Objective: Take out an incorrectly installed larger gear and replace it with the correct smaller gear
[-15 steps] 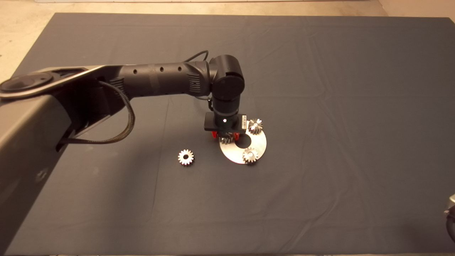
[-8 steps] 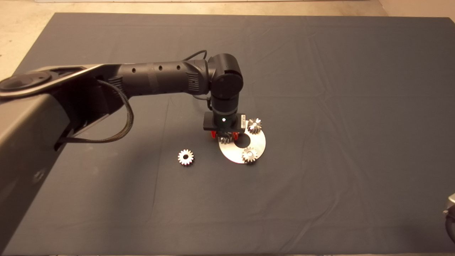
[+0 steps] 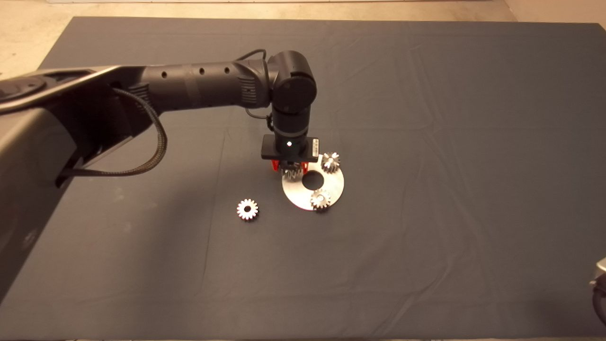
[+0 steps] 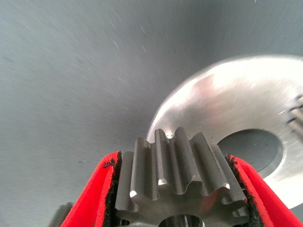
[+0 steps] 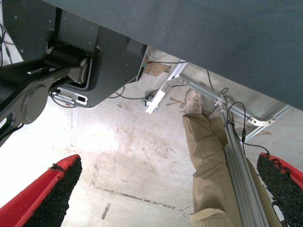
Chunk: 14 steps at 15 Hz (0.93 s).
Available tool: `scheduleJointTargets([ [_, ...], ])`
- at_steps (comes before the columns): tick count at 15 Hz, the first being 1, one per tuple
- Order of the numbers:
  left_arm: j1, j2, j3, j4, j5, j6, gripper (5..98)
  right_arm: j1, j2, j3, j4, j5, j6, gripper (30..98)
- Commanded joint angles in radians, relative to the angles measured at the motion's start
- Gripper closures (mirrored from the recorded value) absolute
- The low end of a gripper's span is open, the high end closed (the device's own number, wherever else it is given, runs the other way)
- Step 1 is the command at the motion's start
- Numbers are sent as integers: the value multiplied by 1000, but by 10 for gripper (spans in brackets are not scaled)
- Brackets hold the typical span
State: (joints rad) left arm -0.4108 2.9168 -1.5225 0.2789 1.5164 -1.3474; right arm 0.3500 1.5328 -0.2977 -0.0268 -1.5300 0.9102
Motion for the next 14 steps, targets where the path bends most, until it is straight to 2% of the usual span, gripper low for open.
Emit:
scheduleJointTargets([
  [1,-60,3,4,-44,142,10,575,-17,2,3,-28,-125,-1,308],
  [4,-60,-9,-2,-52,142,10,575,-19,1,3,-30,-125,-1,308],
  [10,-54,-238,90,-52,142,8,576,-32,1,3,-30,-125,-2,308],
  [12,-54,-274,120,-52,142,8,577,-32,2,3,-30,-125,-2,308],
  [14,-54,-282,122,-47,142,8,577,-32,5,4,-30,-125,-2,308],
])
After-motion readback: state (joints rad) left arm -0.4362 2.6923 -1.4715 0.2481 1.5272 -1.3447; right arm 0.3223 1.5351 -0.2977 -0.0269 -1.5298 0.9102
